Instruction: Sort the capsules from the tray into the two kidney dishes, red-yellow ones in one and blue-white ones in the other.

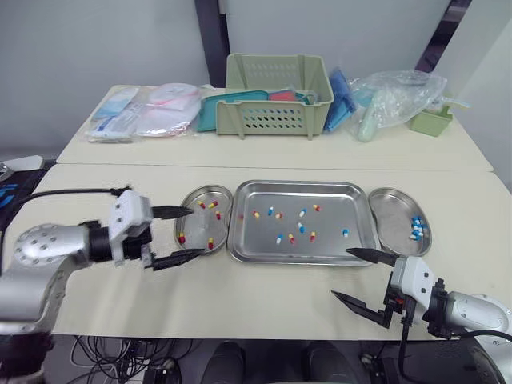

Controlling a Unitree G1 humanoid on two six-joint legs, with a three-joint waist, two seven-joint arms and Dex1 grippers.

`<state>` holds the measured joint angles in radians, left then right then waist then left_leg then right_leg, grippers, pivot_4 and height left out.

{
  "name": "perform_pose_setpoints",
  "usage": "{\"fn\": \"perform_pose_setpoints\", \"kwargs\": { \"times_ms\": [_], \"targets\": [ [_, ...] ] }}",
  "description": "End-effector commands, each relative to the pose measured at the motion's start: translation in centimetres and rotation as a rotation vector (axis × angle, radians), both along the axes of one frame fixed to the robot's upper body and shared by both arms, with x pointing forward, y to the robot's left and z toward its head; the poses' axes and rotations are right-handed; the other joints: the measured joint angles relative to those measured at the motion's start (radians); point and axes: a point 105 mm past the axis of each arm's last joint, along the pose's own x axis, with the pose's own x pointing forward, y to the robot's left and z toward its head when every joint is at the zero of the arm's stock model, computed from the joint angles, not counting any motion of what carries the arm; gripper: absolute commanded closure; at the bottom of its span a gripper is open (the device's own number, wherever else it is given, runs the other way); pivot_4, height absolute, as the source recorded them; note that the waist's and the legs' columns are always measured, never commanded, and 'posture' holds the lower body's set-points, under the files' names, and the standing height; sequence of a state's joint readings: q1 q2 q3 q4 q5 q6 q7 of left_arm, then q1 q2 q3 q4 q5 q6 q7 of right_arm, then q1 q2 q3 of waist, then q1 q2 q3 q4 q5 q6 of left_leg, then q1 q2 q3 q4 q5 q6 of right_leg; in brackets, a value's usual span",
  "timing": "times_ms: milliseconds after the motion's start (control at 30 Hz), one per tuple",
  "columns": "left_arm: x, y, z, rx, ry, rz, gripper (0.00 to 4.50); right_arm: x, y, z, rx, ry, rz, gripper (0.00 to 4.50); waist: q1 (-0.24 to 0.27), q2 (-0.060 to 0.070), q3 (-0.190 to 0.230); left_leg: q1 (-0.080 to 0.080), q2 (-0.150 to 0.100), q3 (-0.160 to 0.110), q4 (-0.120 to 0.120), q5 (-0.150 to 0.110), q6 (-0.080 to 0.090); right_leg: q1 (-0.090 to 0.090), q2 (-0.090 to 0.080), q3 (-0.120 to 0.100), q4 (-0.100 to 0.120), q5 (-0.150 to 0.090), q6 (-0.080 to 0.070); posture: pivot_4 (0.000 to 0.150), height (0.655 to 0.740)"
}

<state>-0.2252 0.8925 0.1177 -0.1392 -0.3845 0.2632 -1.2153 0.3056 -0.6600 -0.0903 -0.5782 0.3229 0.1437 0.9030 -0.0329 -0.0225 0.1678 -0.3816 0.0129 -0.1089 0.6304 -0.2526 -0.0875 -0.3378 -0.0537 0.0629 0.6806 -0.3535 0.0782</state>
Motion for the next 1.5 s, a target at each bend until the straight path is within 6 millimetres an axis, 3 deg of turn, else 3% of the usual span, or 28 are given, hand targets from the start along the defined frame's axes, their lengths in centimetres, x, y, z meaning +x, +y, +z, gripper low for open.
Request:
{"fn": "perform_pose_setpoints", "kwargs": {
  "times_ms": [33,200,400,433,533,967,1367,1500],
  "targets": [
    [2.8,-1.9,-0.6,0.087,-0.022,-0.029,0.04,-0.2,0.8,1.0,0.017,-0.025,0.017,0.0,0.001,0.0,0.0,0.0,0.0,0.0,0.0,0.0,0.0,0.0,0.0,0.0,0.0,0.0,0.0,0.15,0.74],
    [6.2,-5.9,-0.7,0.126,-0.03,-0.042,0.04,-0.2,1.1,1.1,0.026,-0.017,0.0,0.0,0.0,-0.001,0.0,-0.002,-0.001,0.0,0.001,0.0,0.0,0.0,0.0,0.0,-0.001,0.0,0.0,0.15,0.74],
    [7.6,-8.7,-1.1,0.19,-0.031,-0.108,0.04,-0.3,1.3,1.2,0.035,-0.011,-0.012,0.0,-0.008,-0.001,0.0,-0.002,-0.001,-0.001,0.001,0.0,0.0,-0.001,0.0,0.0,0.0,0.0,0.0,0.15,0.74],
    [7.9,-8.9,-1.1,0.203,-0.037,-0.118,0.42,-0.3,1.3,1.2,0.035,-0.011,-0.013,0.0,-0.008,-0.001,0.0,-0.002,-0.001,-0.001,0.001,0.0,0.0,0.0,0.0,0.0,0.0,0.0,0.0,0.15,0.74],
    [8.4,-9.0,-1.4,0.249,-0.043,-0.152,1.24,-0.2,1.3,1.3,0.037,-0.009,-0.017,0.0,-0.007,-0.001,0.0,-0.002,-0.001,-0.001,0.001,0.0,0.0,0.0,0.0,0.0,0.0,0.0,0.0,0.15,0.74],
    [11.1,-8.7,-2.5,0.473,-0.048,-0.261,1.24,-0.3,1.5,1.4,0.046,0.0,-0.026,0.0,-0.002,-0.001,0.001,-0.002,-0.001,-0.001,0.002,0.0,0.0,-0.001,0.0,-0.001,0.0,0.0,0.0,0.15,0.74],
    [11.4,-10.2,-3.9,0.59,-0.013,-0.351,1.24,-0.5,1.5,1.5,0.045,0.007,-0.028,0.0,-0.001,-0.002,0.001,-0.003,-0.001,-0.002,0.003,0.0,0.0,0.0,0.0,-0.002,0.0,0.0,0.0,0.15,0.74],
    [11.2,-9.9,-4.3,0.629,0.016,-0.374,2.12,-0.5,1.6,1.5,0.049,0.009,-0.033,0.0,-0.003,-0.002,0.001,-0.003,-0.001,-0.002,0.003,0.0,0.0,0.0,0.0,-0.001,0.0,0.0,0.0,0.15,0.74]
  ]
}}
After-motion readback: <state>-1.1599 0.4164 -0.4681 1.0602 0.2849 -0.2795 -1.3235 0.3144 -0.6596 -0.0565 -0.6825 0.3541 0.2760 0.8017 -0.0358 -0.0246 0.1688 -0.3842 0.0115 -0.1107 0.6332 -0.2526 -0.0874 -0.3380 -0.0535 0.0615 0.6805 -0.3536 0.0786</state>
